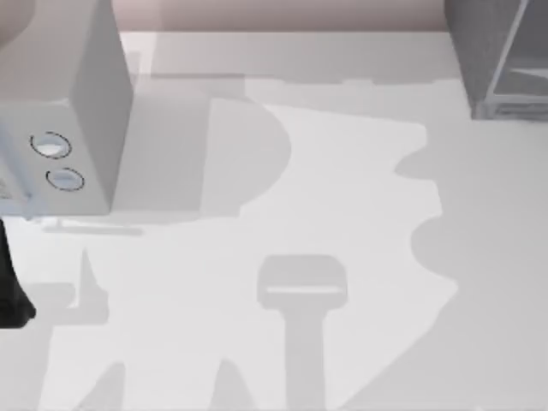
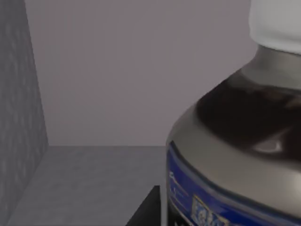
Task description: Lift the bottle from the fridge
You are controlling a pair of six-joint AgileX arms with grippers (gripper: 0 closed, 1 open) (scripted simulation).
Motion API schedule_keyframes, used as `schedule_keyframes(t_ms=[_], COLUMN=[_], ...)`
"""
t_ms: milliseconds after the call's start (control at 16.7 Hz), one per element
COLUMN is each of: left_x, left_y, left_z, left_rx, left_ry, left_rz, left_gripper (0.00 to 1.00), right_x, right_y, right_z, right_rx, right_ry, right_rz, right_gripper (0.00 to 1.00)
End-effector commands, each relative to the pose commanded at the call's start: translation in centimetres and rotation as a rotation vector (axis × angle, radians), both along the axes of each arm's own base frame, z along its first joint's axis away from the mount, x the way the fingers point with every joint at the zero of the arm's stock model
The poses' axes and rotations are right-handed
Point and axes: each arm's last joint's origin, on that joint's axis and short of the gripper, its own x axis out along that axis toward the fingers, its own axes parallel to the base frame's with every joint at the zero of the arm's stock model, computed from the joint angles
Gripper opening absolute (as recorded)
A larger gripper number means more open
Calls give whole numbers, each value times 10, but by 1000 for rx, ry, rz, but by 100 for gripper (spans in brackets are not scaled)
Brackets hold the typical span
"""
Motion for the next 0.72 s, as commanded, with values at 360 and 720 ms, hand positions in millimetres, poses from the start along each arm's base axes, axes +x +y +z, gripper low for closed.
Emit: schedule_keyframes(t_ms=[360, 720], left_x=[0, 0], left_y=[0, 0], left_z=[0, 0], left_rx=[0, 0], left_ry=[0, 0], left_rz=[0, 0], left_gripper=[100, 100], right_x=[-33, -39], right_y=[-3, 5], right_z=[9, 18], right_rx=[-11, -13], right_ry=[-39, -40], right_rz=[-15, -8], right_gripper=[0, 0])
